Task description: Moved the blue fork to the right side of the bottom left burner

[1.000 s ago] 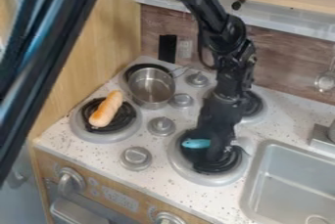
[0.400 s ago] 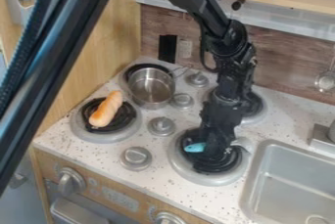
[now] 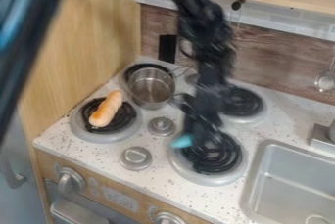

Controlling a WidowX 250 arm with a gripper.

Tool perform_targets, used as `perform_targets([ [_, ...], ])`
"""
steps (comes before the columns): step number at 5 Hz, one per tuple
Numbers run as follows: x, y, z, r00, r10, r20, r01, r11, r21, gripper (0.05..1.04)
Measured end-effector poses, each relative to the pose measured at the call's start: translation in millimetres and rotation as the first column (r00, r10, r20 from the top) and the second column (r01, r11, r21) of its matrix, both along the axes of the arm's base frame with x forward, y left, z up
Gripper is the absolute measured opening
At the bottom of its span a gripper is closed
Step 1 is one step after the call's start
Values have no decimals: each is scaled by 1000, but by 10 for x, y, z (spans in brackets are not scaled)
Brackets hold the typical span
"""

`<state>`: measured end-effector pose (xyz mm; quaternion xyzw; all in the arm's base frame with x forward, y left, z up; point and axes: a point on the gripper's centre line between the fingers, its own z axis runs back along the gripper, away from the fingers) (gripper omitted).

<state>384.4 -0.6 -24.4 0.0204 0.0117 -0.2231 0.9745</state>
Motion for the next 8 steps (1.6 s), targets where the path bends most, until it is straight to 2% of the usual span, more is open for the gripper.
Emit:
perform_targets([
  [1, -120, 446, -11, 979, 203, -6, -203, 978, -41, 295],
  [2, -171, 792, -9, 934, 358, 6, -358, 934, 2, 295],
  [3, -214, 888, -75, 908, 418, 14, -418, 908, 20, 295],
  [4, -303, 859, -267, 920, 390, -37, -389, 920, 38, 295],
  [5, -316, 822, -331, 931, 362, -46, -359, 931, 64, 316],
  [6, -373, 833, -403, 934, 349, -77, -342, 936, 84, 388],
  [7, -388, 823, -386, 940, 335, -57, -330, 940, 79, 605],
  [8, -467, 758, -189, 948, 319, -21, -317, 946, 68, 857],
])
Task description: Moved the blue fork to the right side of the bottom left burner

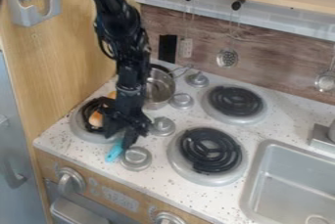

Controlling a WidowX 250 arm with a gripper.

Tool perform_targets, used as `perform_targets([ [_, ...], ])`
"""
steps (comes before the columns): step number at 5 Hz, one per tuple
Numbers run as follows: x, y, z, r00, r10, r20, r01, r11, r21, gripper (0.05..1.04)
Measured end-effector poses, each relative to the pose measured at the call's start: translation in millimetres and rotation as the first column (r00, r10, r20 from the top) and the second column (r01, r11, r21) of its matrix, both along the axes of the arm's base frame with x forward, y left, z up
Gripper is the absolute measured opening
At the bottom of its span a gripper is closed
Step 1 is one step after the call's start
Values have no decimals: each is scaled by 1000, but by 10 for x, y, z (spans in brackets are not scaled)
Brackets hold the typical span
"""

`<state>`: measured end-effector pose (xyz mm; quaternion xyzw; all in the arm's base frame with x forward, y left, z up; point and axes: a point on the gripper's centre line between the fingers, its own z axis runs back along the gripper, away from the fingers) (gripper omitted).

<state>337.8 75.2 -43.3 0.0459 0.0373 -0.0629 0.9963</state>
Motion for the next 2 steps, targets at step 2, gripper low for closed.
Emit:
perform_targets([
  [2, -11, -172, 324, 995, -18, 93, 20, 1000, -21, 1006],
])
